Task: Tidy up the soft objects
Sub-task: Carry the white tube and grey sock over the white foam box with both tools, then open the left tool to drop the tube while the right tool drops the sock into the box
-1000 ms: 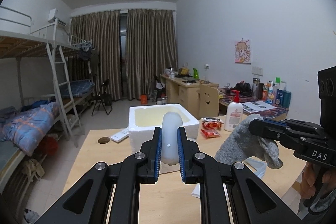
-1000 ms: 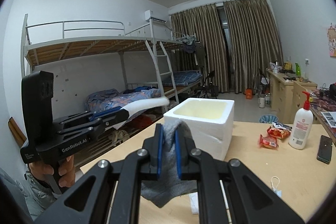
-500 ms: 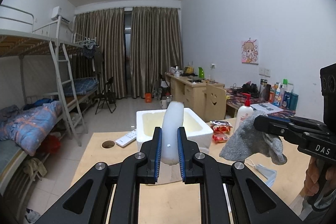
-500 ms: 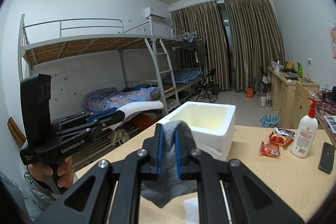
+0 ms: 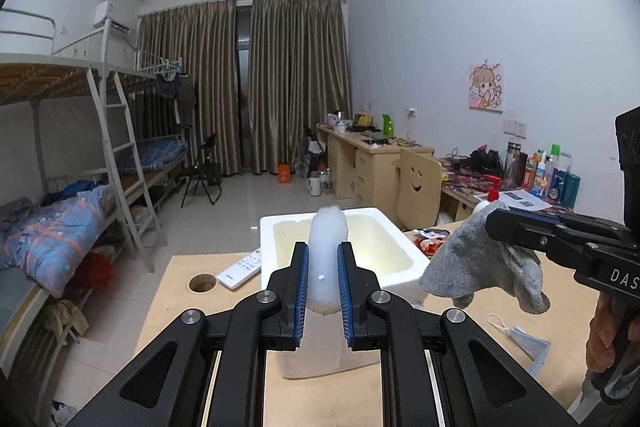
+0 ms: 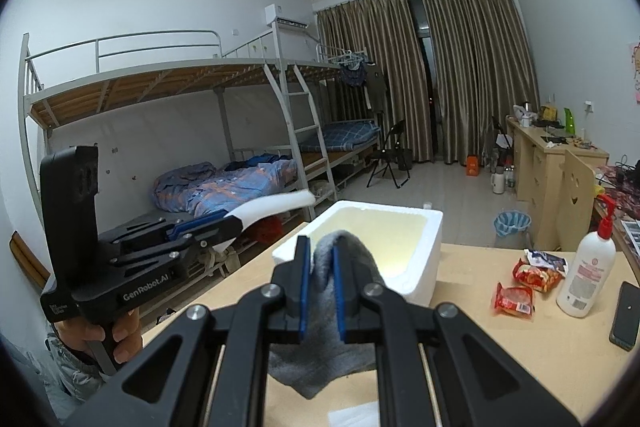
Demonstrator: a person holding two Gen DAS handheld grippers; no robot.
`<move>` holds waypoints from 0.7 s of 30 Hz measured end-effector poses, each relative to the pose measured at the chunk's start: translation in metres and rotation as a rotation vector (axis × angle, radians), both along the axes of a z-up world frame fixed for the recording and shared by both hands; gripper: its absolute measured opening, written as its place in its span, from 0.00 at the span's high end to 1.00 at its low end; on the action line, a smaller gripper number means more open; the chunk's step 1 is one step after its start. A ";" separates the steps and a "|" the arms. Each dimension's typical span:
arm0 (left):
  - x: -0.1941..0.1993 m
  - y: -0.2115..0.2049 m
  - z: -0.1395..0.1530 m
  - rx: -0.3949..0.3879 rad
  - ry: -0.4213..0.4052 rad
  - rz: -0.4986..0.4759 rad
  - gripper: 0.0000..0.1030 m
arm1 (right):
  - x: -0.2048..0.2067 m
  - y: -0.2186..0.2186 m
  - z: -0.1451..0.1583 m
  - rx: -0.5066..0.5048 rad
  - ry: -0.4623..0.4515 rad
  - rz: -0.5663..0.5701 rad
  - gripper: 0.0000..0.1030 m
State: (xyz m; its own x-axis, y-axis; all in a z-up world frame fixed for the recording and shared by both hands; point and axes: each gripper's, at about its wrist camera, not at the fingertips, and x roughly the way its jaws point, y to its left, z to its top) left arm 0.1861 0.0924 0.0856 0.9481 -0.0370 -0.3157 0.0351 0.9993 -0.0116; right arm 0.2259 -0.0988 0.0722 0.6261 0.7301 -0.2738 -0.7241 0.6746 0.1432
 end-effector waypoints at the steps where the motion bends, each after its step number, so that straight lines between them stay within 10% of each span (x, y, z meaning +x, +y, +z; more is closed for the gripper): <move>1: 0.005 0.001 0.000 -0.004 0.004 -0.001 0.85 | 0.003 0.001 0.001 -0.002 0.001 -0.001 0.87; 21: 0.056 0.007 0.010 0.007 0.017 -0.006 0.85 | 0.035 0.019 0.032 -0.016 -0.050 -0.006 0.87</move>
State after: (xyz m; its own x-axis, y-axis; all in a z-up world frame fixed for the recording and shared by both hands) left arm 0.2425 0.0991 0.0958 0.9423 -0.0407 -0.3322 0.0413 0.9991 -0.0051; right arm 0.2608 -0.0802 0.1040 0.6440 0.7218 -0.2534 -0.7258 0.6812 0.0957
